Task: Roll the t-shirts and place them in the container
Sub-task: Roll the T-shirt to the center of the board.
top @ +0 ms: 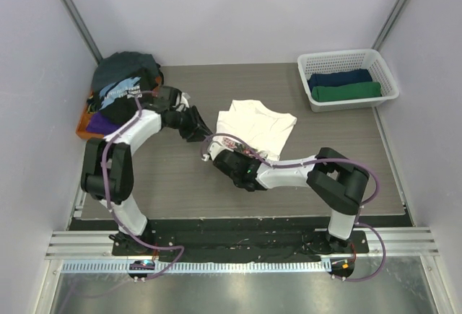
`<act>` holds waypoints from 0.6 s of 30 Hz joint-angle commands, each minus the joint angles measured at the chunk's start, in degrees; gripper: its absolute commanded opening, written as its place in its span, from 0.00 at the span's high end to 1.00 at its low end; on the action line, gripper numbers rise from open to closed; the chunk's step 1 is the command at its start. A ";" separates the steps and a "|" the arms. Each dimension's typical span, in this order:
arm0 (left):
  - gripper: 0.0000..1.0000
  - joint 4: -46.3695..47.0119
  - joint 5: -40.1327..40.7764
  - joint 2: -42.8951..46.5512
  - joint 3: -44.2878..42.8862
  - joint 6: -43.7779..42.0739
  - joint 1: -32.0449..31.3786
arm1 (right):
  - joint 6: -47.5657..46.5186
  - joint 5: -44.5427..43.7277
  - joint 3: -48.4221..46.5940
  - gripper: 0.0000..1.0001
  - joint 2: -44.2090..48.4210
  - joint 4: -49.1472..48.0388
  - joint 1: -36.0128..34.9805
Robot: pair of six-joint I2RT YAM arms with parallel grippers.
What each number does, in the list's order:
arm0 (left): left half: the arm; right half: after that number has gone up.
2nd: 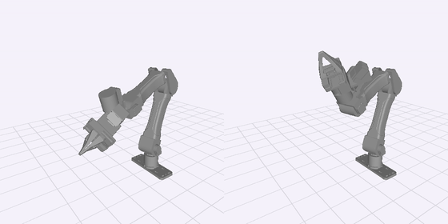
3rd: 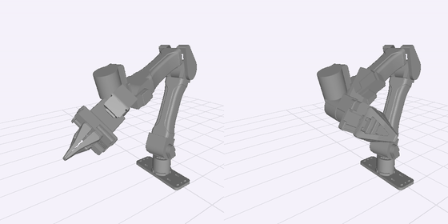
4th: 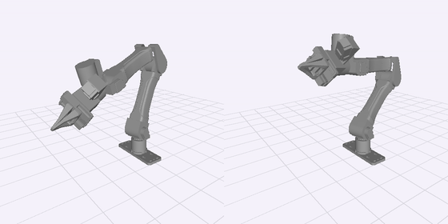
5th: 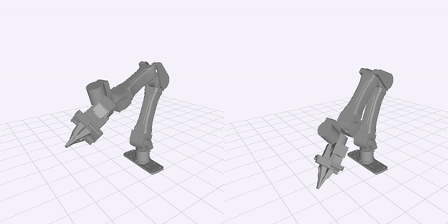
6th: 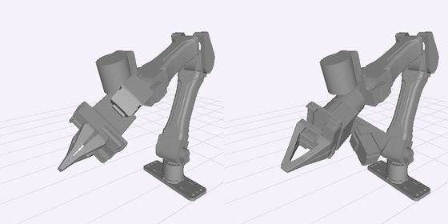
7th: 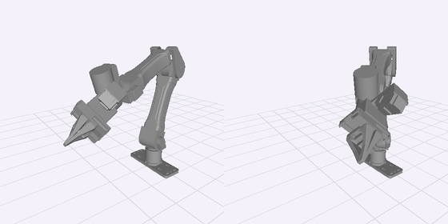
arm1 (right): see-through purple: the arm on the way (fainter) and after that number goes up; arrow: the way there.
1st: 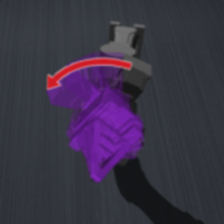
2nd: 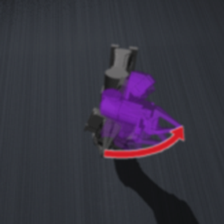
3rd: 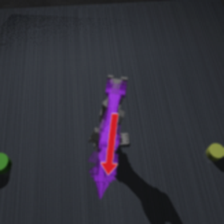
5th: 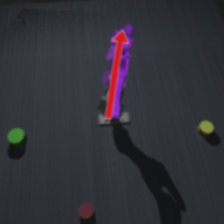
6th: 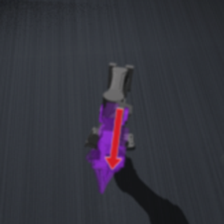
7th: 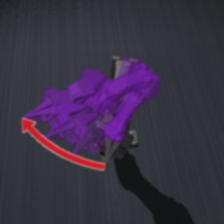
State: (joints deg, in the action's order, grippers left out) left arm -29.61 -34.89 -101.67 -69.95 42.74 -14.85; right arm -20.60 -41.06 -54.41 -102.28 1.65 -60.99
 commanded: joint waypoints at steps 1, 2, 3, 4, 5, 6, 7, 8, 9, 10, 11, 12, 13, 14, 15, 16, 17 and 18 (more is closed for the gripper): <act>0.60 -0.71 3.07 9.37 -1.85 -0.03 3.68 | 6.44 3.08 -5.17 0.99 -1.34 6.52 0.08; 0.60 -0.80 3.77 11.82 -1.77 -0.03 4.21 | 7.15 4.39 -6.05 0.99 -1.26 6.87 0.17; 0.59 -0.98 4.48 13.06 -1.16 -0.03 4.91 | 7.76 7.19 -6.49 0.99 -0.91 7.14 0.61; 0.59 -1.07 6.83 14.55 -0.63 0.06 5.18 | 9.16 9.05 -6.93 0.99 -0.64 7.49 0.87; 0.59 -1.07 7.73 16.83 -0.01 -0.03 5.36 | 9.96 10.55 -8.24 0.99 -0.64 8.45 1.31; 0.59 -0.98 8.69 18.07 0.60 -0.03 5.62 | 10.75 13.87 -9.12 0.99 -0.73 9.33 2.27; 0.59 -0.72 10.01 19.21 2.43 -0.03 5.62 | 11.63 15.99 -10.09 0.99 -0.90 10.29 2.89; 0.58 0.41 10.28 20.18 3.50 0.06 5.62 | 12.94 18.01 -12.10 0.99 -1.43 12.39 3.59; 0.59 1.21 10.37 22.11 4.55 0.15 5.62 | 13.74 20.29 -13.16 0.99 -1.95 13.46 4.21; 0.59 2.35 10.29 22.82 7.43 0.41 5.62 | 14.61 24.41 -14.22 0.99 -2.31 14.42 5.69; 0.59 4.45 9.85 23.70 8.68 0.76 5.62 | 16.02 27.32 -16.14 0.99 -3.18 16.43 6.49; 0.59 5.69 9.67 24.75 10.35 0.85 5.62 | 16.90 29.61 -16.95 0.99 -3.54 17.15 7.46; 0.59 6.66 9.50 25.20 12.89 0.94 5.71 | 17.78 34.24 -17.65 0.99 -3.98 17.85 9.21; 0.59 8.67 9.41 25.55 14.39 1.11 5.62 | 19.01 36.64 -18.44 0.99 -4.15 18.47 10.36; 0.59 9.82 9.41 25.99 15.71 1.64 5.54 | 20.50 38.84 -18.71 0.99 -4.50 18.56 11.41; 0.59 11.13 9.23 26.69 17.03 2.08 5.45 | 22.08 45.21 -18.80 0.99 -4.77 18.56 12.38; 0.59 12.89 9.14 26.96 19.83 2.52 5.27 | 22.96 47.28 -19.32 0.99 -5.12 18.65 14.30; 0.59 15.34 9.14 27.22 20.90 3.31 5.18 | 24.97 49.47 -19.76 0.99 -6.43 18.83 15.19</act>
State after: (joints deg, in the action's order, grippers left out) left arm -23.11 -25.96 -76.42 -53.69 43.88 -9.28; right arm -3.64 -7.81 -71.66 -106.45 18.26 -49.19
